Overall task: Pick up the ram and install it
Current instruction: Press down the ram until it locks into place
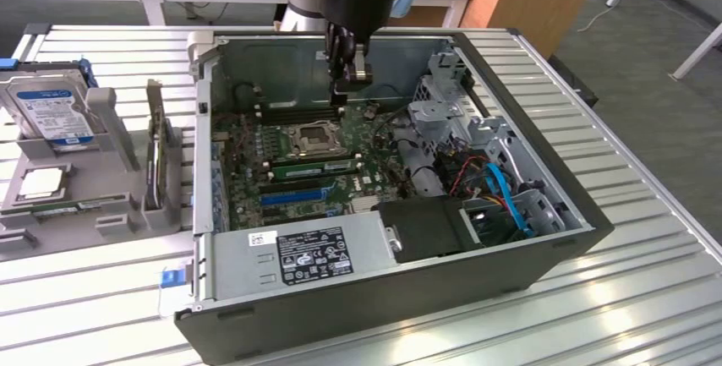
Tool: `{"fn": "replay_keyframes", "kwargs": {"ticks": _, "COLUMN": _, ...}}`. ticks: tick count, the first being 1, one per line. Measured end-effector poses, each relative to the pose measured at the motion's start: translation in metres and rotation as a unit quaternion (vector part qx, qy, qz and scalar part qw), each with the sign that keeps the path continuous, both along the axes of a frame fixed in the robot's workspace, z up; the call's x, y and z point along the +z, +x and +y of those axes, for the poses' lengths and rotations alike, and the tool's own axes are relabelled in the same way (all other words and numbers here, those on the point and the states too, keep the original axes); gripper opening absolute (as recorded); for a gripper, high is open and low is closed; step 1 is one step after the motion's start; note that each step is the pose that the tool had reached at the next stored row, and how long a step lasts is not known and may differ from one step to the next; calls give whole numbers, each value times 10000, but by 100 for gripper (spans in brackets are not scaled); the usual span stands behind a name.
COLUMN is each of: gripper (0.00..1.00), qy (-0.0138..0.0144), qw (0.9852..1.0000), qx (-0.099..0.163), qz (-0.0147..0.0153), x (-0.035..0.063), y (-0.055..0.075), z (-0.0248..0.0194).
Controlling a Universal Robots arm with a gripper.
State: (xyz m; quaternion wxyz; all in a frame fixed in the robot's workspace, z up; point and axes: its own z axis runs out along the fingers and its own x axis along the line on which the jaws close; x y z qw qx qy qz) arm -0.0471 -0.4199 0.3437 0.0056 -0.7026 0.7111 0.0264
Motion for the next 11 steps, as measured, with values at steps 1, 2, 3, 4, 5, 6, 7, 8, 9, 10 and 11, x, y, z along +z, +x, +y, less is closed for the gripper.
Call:
{"fn": "replay_keyframes", "kwargs": {"ticks": 1, "gripper": 10, "qy": 0, "qw": 10000, "qx": -34, "qz": 0, "x": 0, "y": 0, "z": 0}}
{"fn": "replay_keyframes", "kwargs": {"ticks": 2, "gripper": 10, "qy": 0, "qw": 10000, "qx": -83, "qz": 0, "x": 0, "y": 0, "z": 0}}
{"fn": "replay_keyframes", "kwargs": {"ticks": 3, "gripper": 10, "qy": 0, "qw": 9999, "qx": -152, "qz": 0, "x": 0, "y": 0, "z": 0}}
{"fn": "replay_keyframes", "kwargs": {"ticks": 4, "gripper": 10, "qy": -1, "qw": 9997, "qx": -229, "qz": 0, "x": 0, "y": 0, "z": 0}}
{"fn": "replay_keyframes", "kwargs": {"ticks": 5, "gripper": 10, "qy": 0, "qw": 9995, "qx": -311, "qz": 0, "x": -1, "y": 0, "z": 0}}
{"fn": "replay_keyframes", "kwargs": {"ticks": 6, "gripper": 10, "qy": 0, "qw": 9992, "qx": -392, "qz": 0, "x": -1, "y": 0, "z": 0}}
{"fn": "replay_keyframes", "kwargs": {"ticks": 7, "gripper": 10, "qy": 0, "qw": 9989, "qx": -473, "qz": 0, "x": -1, "y": 0, "z": 0}}
{"fn": "replay_keyframes", "kwargs": {"ticks": 8, "gripper": 10, "qy": -1, "qw": 9985, "qx": -552, "qz": 0, "x": -1, "y": 0, "z": 0}}
{"fn": "replay_keyframes", "kwargs": {"ticks": 9, "gripper": 10, "qy": -1, "qw": 9979, "qx": -645, "qz": 0, "x": -2, "y": 0, "z": 0}}
{"fn": "replay_keyframes", "kwargs": {"ticks": 10, "gripper": 10, "qy": 0, "qw": 9973, "qx": -730, "qz": 0, "x": -2, "y": 0, "z": 0}}
{"fn": "replay_keyframes", "kwargs": {"ticks": 11, "gripper": 10, "qy": 0, "qw": 9967, "qx": -812, "qz": 0, "x": -2, "y": 0, "z": 0}}
